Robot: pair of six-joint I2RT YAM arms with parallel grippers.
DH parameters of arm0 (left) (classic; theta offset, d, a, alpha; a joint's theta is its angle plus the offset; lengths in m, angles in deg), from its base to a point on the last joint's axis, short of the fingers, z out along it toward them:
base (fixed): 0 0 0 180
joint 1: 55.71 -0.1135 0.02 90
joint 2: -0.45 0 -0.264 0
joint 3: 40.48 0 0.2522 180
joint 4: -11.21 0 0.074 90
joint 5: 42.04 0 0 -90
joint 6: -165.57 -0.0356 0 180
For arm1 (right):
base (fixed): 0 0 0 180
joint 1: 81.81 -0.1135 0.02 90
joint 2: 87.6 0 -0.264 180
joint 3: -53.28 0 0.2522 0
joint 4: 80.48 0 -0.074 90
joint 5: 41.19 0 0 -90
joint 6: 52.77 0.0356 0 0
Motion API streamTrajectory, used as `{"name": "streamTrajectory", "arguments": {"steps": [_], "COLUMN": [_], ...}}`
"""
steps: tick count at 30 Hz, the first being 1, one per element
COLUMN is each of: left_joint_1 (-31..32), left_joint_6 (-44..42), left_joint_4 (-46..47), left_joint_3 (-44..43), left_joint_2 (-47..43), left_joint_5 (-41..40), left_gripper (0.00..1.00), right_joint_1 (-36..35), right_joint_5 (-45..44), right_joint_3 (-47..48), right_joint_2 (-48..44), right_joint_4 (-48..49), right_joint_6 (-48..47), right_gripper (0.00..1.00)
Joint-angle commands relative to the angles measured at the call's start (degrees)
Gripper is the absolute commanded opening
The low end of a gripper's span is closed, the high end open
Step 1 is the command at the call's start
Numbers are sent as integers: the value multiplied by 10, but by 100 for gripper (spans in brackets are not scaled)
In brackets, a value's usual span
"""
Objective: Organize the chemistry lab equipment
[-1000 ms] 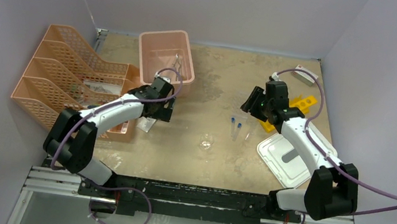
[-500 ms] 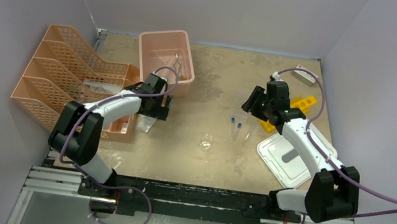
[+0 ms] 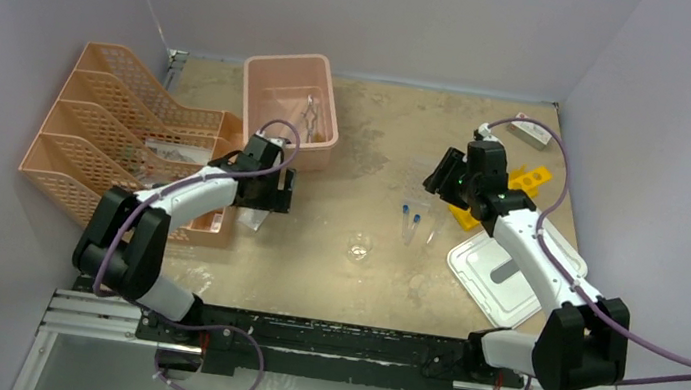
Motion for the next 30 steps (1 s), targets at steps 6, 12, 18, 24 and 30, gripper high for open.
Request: {"name": "streamTrajectory", "arguments": {"steps": [6,12,18,24,30], "left_joint_1": [0,0,2,2,12], "left_joint_6": [17,42,75,89,121], "left_joint_4": [-8,-18,40,99,110], "left_joint_3": [22,36,64,104,104], "left_joint_2": [-111,-113,-111,-99,-64], "left_joint_5": [-42,-90,-100,-105,-84], "left_gripper": [81,71,66,66,67], "right_joint_1": [3,2,3,3,3], "right_joint_5": [11,17,25,28,26], "right_joint_3": [10,7,6,9,14], "right_joint_2": [9,13,23,24,26], "right_joint_4": [17,23,24,19,14], "right_joint_6": [-6,-2,2,0,-1], "right_gripper": [56,56,56,56,56]}}
